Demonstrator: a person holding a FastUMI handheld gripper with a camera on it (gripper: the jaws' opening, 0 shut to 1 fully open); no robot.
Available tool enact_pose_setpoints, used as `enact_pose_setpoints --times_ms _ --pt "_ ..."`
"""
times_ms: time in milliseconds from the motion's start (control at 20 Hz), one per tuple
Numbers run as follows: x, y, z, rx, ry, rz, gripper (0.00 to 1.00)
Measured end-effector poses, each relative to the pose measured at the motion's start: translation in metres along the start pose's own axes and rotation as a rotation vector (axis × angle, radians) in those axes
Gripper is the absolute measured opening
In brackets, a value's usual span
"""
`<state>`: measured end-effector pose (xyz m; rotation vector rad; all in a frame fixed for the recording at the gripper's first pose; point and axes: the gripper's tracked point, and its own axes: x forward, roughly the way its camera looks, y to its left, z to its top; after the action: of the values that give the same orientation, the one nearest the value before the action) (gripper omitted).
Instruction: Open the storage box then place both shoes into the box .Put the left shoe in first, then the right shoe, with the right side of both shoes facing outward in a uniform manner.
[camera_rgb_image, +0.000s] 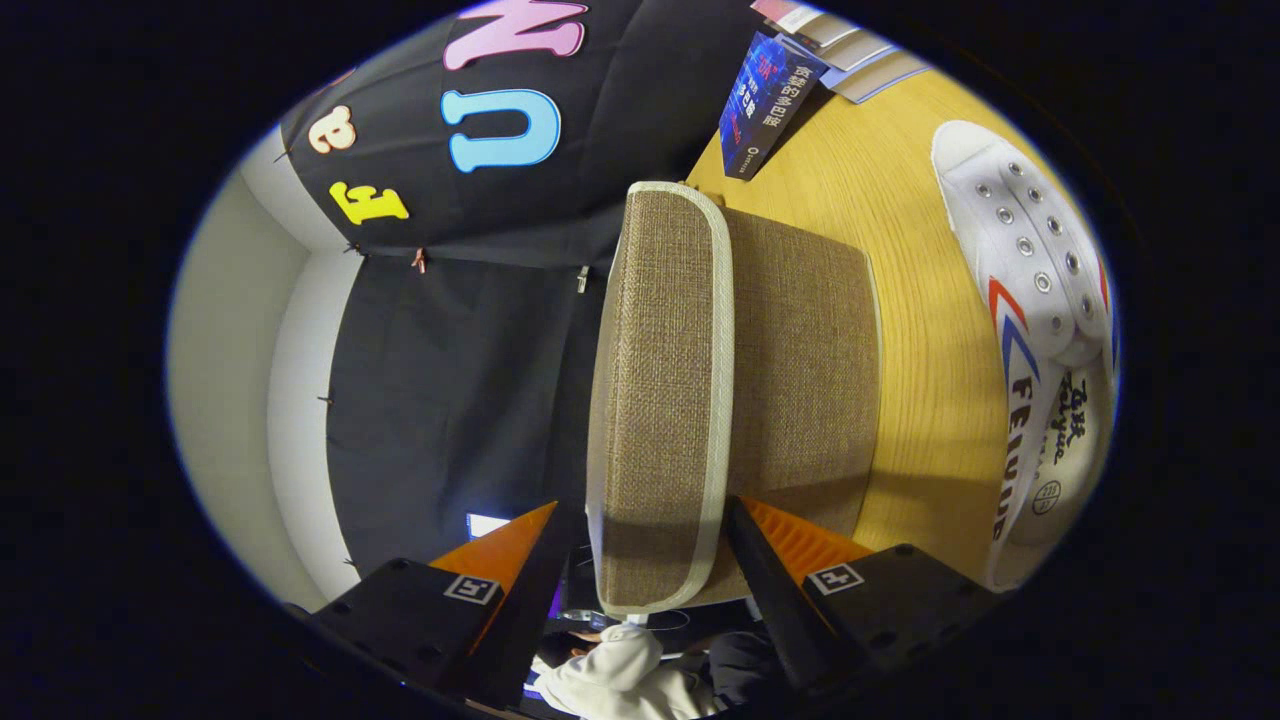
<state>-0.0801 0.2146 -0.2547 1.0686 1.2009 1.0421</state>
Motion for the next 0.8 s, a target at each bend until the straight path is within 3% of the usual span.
enact_pose_setpoints --times_ms 300,450,550,650,750,800 --pt "-0.011 0.028 0.005 0.091 -0.03 0.068 0.94" --pt "-0.014 0.044 0.016 0.144 -0.079 0.099 0.59" --pt "-0.013 0.055 0.017 0.171 -0.078 0.123 0.57" --pt "-0.011 0.065 0.016 0.175 -0.081 0.14 0.4" --pt "-0.009 0.073 0.012 0.165 -0.077 0.152 0.4" --pt "-0.006 0.073 0.017 0.166 -0.113 0.135 0.29"
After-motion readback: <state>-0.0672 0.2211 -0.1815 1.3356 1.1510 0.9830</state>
